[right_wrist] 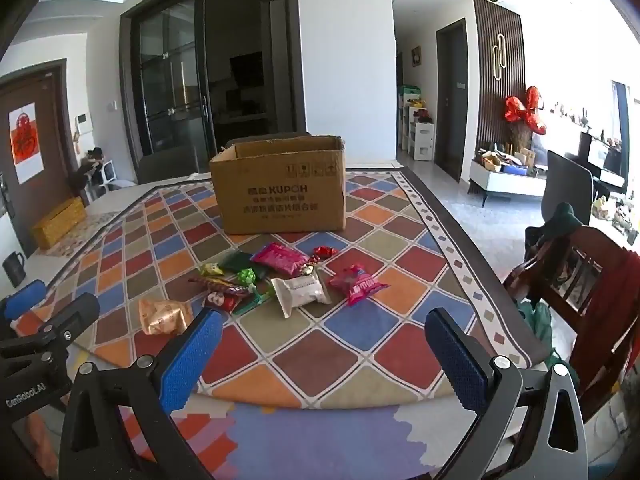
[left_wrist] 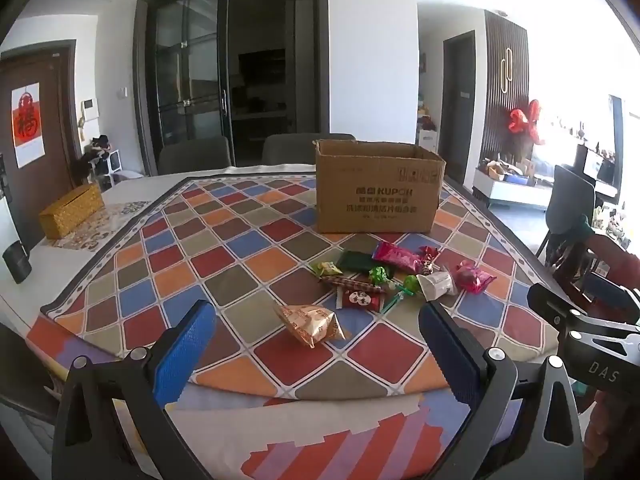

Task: Organize snacks

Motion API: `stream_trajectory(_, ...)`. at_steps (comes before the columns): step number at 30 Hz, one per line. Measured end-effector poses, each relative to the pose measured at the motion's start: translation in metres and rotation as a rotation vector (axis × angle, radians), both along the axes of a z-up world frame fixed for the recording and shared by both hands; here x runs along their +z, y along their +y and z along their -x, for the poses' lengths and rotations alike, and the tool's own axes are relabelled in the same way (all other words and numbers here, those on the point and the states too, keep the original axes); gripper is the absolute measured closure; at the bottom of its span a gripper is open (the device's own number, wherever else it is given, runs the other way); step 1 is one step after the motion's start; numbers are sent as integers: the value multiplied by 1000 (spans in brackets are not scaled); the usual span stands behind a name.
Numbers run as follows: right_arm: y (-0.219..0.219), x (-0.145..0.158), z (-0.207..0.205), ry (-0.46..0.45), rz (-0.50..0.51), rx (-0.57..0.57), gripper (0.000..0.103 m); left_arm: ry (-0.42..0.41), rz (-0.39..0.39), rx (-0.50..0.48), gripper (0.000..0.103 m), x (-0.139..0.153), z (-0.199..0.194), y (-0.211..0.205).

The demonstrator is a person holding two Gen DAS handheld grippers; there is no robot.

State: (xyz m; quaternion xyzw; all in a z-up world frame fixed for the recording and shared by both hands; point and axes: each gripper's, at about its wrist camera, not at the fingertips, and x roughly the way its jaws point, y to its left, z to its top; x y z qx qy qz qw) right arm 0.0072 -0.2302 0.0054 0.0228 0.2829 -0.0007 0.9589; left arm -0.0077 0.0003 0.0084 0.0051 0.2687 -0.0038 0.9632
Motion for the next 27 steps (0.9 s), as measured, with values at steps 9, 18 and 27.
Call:
stream_trajectory(9, 0, 0, 0, -3, 1, 1, 0, -1, 5, -1, 0, 1, 0, 1)
stream_trajectory(18, 0, -1, 0, -5, 3, 2, 0, -2, 7, -2, 0, 1, 0, 1)
stream_trajectory(27, 0, 0, 0, -5, 4, 2, 0, -4, 7, -3, 0, 1, 0, 2)
